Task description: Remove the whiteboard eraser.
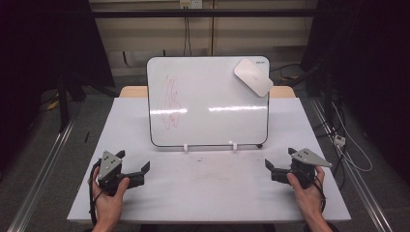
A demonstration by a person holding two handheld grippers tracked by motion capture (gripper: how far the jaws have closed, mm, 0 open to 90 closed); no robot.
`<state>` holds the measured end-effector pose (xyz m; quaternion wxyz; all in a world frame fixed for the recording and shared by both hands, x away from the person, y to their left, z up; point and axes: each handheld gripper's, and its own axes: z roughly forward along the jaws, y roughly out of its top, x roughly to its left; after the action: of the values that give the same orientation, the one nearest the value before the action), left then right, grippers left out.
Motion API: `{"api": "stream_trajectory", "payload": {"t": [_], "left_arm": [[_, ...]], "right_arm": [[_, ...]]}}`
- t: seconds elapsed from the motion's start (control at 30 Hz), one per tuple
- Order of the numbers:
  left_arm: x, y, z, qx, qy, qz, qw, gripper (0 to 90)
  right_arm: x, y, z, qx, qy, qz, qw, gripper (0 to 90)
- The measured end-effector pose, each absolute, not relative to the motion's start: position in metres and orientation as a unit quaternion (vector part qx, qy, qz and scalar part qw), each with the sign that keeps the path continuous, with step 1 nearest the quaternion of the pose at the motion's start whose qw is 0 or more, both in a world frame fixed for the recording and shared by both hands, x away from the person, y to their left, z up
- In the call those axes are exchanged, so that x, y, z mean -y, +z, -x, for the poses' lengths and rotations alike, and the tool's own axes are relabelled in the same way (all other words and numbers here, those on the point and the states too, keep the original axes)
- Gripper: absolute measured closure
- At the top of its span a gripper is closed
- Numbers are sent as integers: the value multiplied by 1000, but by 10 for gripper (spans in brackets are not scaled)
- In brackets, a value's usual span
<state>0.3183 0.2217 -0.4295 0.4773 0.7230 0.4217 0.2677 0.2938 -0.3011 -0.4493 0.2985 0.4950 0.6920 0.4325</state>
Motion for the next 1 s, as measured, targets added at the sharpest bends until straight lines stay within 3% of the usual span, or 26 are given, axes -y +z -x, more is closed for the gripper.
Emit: {"api": "stream_trajectory", "payload": {"t": [1.0], "left_arm": [[-219,-430,-318,-422,258,-723,483,44]], "right_arm": [[292,-440,-305,-690,448,-495,281,81]]}}
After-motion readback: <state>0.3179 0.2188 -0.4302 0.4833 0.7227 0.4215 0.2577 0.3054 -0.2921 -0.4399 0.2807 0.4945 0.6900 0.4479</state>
